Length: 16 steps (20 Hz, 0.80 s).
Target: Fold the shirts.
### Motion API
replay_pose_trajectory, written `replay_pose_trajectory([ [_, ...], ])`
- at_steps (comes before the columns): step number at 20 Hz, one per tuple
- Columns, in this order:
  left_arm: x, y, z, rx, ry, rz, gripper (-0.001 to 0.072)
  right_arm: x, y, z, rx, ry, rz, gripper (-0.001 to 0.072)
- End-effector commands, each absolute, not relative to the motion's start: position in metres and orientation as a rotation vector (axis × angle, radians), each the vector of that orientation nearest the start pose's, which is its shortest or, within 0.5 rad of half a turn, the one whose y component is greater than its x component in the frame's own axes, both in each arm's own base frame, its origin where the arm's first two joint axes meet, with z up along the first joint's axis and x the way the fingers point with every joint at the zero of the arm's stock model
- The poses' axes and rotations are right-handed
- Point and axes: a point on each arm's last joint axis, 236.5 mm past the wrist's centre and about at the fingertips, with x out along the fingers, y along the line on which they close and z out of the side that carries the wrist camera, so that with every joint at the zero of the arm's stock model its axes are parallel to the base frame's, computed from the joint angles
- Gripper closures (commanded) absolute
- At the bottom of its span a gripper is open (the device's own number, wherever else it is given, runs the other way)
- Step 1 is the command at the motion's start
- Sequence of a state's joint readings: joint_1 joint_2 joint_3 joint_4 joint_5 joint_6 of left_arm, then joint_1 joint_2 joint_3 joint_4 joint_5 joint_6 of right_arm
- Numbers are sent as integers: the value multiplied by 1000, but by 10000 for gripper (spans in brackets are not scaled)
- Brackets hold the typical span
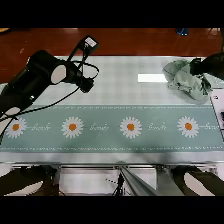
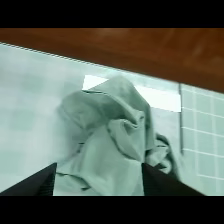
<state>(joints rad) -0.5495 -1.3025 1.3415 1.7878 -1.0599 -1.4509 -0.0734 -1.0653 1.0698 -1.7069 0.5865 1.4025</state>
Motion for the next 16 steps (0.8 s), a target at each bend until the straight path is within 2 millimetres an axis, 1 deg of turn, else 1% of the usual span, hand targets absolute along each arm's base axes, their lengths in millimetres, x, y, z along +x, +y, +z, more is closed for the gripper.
replay_pose_trajectory([
  [1,404,-195,79,576,918,-438,-6,470,-73,125,-453,610,-99,106],
  [2,404,-195,79,576,919,-438,-6,475,-76,111,-472,635,-102,107],
  [4,404,-195,79,576,919,-438,-7,487,-81,81,-422,669,-124,107],
  [5,404,-195,79,576,920,-438,-6,493,-85,66,-362,683,-142,106],
  [6,403,-194,78,577,924,-437,-6,495,-94,48,-276,705,-178,106],
  [8,399,-191,76,582,948,-434,-6,494,-120,20,-96,740,-278,107],
  [9,396,-189,74,585,966,-431,-6,492,-134,9,-31,753,-323,107],
  [10,393,-186,71,589,986,-428,-6,489,-149,-1,14,765,-362,107],
  [12,388,-182,68,590,1018,-420,-5,481,-170,-17,58,796,-408,106],
  [14,385,-181,67,537,1039,-385,-5,476,-179,-33,139,817,-436,107],
  [16,385,-181,67,505,1043,-366,-5,475,-178,-52,209,841,-444,108],
])
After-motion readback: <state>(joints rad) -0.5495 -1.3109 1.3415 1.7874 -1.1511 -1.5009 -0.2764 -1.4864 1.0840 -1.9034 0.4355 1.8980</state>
